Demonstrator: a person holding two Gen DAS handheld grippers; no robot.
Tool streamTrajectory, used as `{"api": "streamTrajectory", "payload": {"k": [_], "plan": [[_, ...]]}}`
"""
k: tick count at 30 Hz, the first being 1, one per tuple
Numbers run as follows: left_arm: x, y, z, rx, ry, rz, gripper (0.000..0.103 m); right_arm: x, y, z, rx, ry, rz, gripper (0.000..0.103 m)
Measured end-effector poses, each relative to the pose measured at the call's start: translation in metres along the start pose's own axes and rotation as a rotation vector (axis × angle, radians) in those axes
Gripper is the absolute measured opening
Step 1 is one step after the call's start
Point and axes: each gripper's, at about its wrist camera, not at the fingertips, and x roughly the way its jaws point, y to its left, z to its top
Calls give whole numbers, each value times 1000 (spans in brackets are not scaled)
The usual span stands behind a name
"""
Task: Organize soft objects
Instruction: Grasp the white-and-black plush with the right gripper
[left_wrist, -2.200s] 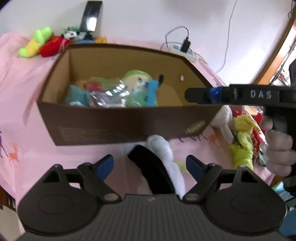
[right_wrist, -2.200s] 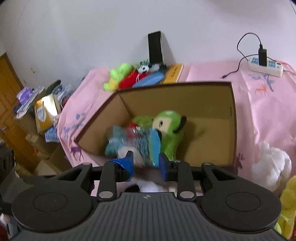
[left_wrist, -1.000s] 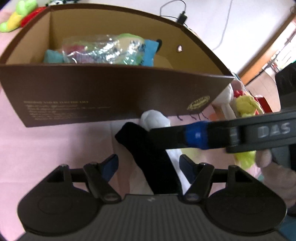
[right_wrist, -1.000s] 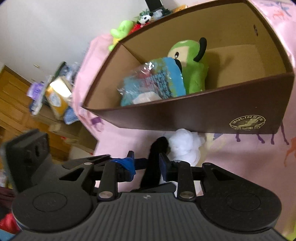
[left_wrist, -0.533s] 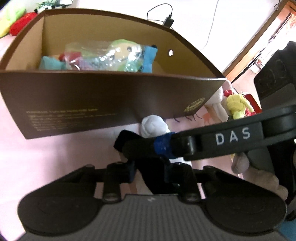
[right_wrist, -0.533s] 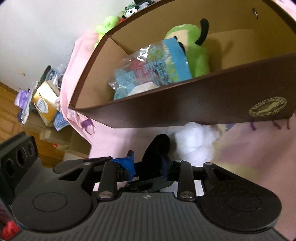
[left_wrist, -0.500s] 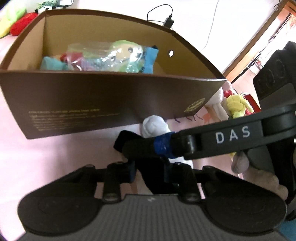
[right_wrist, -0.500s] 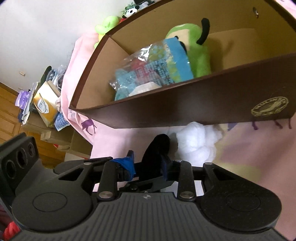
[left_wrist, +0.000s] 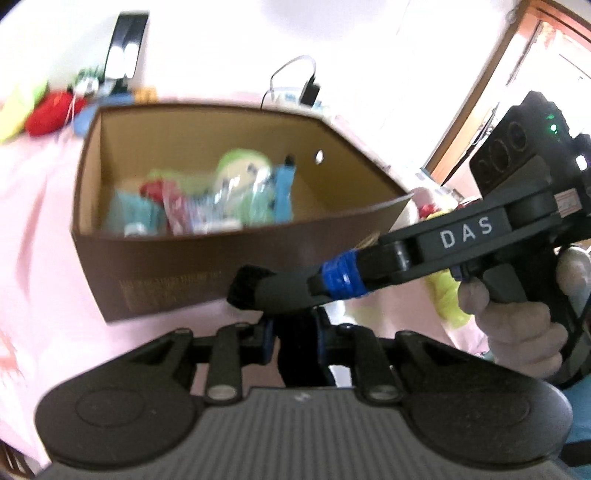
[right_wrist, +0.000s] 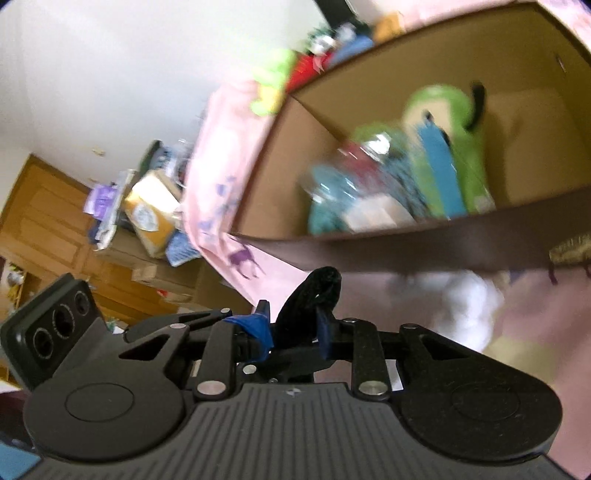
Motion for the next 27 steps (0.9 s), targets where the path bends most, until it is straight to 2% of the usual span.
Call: {"api": "streamTrajectory", "payload": {"k": [4, 9, 16, 20, 27], "plan": [[-20, -9, 15, 54, -51, -3, 14, -15, 18, 8, -52, -53, 24, 7], [-28, -18, 43, 115, -124, 1, 14, -26, 34, 27, -110, -135, 32, 7], [-22, -11, 97, 197, -197, 57, 14, -23, 45, 78, -198, -237, 3, 7], [-2, 9, 123, 210, -192, 100, 14, -7, 39, 108, -203, -252, -15, 7], [42, 51, 142, 181, -94, 179, 14, 40, 15, 141, -141, -188, -55, 7]]}}
